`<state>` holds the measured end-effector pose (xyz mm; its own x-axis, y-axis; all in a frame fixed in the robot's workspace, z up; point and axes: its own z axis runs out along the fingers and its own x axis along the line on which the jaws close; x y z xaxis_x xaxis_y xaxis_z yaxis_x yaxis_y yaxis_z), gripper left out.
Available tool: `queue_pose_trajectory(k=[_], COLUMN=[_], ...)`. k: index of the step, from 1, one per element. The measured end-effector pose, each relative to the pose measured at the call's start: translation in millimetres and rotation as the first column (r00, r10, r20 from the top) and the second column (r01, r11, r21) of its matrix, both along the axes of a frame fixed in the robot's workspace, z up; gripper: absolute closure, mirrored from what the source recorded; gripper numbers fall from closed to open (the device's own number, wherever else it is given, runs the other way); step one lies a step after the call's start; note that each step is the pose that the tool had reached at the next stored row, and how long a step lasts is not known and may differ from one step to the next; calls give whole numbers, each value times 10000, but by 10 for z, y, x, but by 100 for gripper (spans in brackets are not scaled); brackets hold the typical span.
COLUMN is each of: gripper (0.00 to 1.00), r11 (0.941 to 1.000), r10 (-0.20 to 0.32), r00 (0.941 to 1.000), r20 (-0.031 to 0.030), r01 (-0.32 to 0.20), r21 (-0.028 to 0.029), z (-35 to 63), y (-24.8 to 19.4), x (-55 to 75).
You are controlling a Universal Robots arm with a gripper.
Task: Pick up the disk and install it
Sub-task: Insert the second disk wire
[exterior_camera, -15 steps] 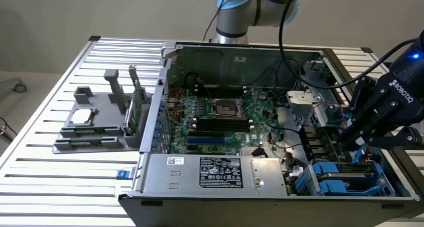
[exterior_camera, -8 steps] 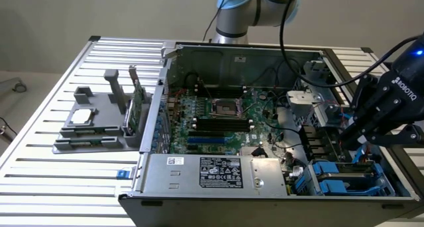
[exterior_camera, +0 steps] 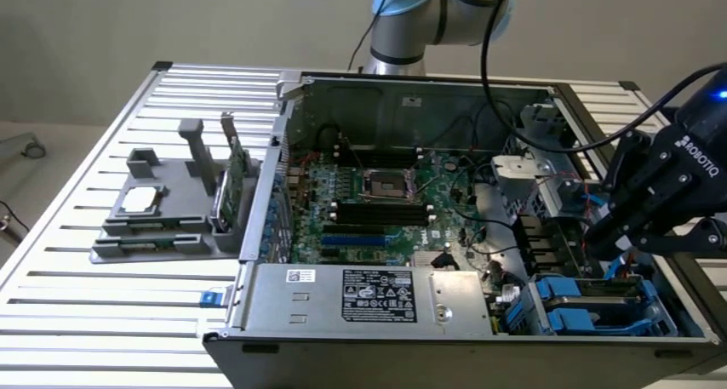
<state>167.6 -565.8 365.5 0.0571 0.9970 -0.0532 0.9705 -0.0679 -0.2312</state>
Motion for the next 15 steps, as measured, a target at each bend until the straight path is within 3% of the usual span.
queue_pose_trajectory(k=[5,7,8,15], gripper=[76,78,84,84], r11=[10000,10000,10000,9999], r10=[0,0,0,0], r00=[10000,10000,10000,9999], r20=[49,73,84,132], r01=[0,-1,0,-1], r21=[45,65,74,131], z=[-5,-7,-8,-20], y=[-9,-11,-13,-35], x=[0,0,0,0])
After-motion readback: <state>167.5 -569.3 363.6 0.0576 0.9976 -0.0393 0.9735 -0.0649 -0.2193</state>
